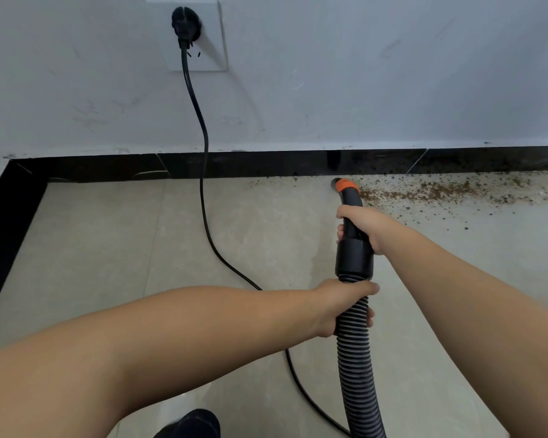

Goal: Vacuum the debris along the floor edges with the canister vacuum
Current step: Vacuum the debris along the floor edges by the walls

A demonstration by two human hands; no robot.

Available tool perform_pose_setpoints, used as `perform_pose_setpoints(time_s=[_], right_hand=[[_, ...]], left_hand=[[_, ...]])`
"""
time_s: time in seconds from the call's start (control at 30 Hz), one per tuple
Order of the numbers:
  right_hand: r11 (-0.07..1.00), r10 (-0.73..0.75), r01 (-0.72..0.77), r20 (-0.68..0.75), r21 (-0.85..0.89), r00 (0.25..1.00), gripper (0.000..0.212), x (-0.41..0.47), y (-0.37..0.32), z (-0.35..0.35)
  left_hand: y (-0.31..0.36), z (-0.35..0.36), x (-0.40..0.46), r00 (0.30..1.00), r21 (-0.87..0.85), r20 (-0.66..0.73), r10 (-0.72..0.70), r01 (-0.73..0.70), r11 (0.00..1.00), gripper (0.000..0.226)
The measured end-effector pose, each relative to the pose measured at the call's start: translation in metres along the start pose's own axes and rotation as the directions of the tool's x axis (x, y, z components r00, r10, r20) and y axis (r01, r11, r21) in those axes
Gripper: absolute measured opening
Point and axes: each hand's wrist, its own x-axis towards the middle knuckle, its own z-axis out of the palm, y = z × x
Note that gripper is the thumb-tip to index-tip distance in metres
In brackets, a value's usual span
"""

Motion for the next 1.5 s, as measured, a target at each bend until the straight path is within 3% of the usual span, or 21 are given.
perform_pose_setpoints(time_s=[0.17, 0.87, 1.1, 1.23, 1.5], right_hand=[[1.0, -0.002, 0.001, 0.038, 0.027, 0.999, 0.02, 0.007, -0.01, 0.014], [0.987, -0.049, 0.08, 0.208, -0.142, 0.977, 0.014, 0.004, -0.01, 0.103], [0.968, -0.034, 0.098, 0.27, -0.23, 0.962, 0.018, -0.001, -0.011, 0.12], [0.961, -0.023, 0.085, 0.231, -0.262, 0.973, 0.017, -0.008, -0.012, 0.107], [0.992, 0.001, 0.006, 0.057, -0.123, 0.998, 0.017, -0.021, 0.002, 0.041]], left_hand=[[0.008, -0.012, 0.001, 0.999, -0.026, -0.044, 0.009, -0.01, 1.0, 0.019], [-0.01, -0.064, -0.026, 0.984, -0.202, -0.176, 0.001, -0.037, 0.979, 0.019], [-0.013, -0.071, -0.036, 0.987, -0.247, -0.159, 0.007, -0.047, 0.968, 0.02], [-0.015, -0.06, -0.036, 0.993, -0.227, -0.117, 0.015, -0.041, 0.973, 0.021], [-0.012, -0.022, -0.034, 0.999, -0.063, 0.002, -0.041, 0.041, 0.997, 0.021]])
